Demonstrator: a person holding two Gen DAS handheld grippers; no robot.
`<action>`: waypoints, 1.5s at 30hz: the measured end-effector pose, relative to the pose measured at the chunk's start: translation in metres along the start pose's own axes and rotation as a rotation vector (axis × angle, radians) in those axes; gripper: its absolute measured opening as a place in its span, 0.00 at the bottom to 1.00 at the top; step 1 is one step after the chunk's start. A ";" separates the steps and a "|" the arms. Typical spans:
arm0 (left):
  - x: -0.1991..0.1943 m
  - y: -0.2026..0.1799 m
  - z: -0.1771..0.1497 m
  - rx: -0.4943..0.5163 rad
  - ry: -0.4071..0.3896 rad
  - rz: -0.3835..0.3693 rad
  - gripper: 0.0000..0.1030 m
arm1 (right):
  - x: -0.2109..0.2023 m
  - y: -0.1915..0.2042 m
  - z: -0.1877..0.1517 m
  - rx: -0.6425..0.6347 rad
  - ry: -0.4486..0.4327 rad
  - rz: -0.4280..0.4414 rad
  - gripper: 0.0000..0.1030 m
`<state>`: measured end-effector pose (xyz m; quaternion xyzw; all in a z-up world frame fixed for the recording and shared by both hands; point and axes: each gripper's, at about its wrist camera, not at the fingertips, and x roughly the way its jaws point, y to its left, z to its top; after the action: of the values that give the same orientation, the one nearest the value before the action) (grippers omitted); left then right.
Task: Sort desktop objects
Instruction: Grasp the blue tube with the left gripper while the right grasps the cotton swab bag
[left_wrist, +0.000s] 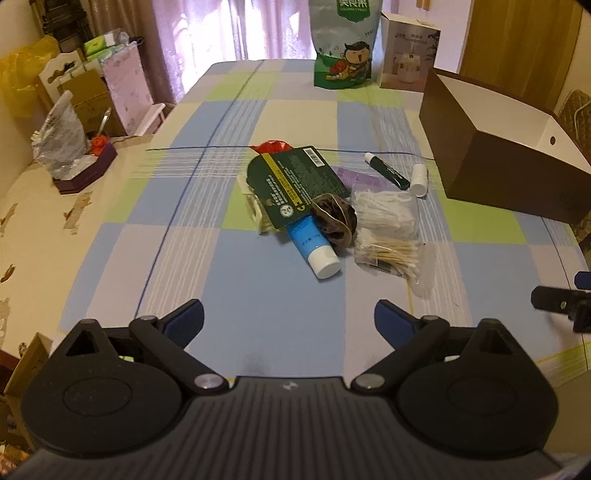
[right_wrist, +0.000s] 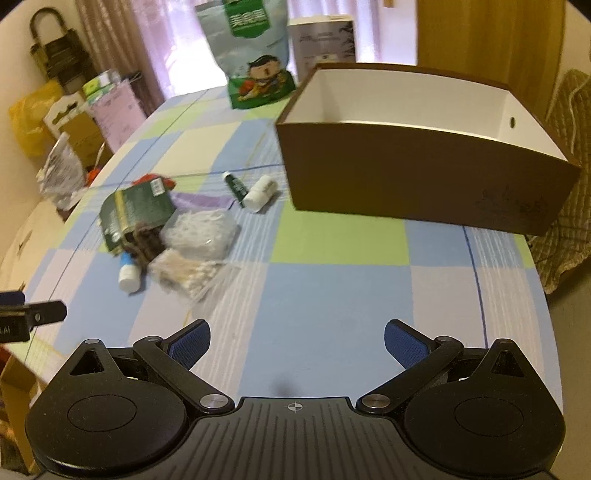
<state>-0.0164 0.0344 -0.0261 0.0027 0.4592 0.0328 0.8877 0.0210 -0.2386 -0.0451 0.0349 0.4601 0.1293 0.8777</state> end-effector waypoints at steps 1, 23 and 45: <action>0.004 0.001 0.000 0.004 0.000 -0.006 0.89 | 0.001 -0.002 0.001 0.011 -0.008 0.000 1.00; 0.104 0.008 0.034 0.038 0.046 -0.187 0.37 | 0.048 -0.019 0.023 0.075 0.063 -0.082 1.00; 0.108 0.044 0.025 0.056 0.127 -0.235 0.31 | 0.073 0.028 0.034 -0.219 0.055 0.114 1.00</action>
<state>0.0640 0.0851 -0.0986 -0.0286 0.5125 -0.0840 0.8541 0.0827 -0.1909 -0.0784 -0.0386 0.4645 0.2291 0.8546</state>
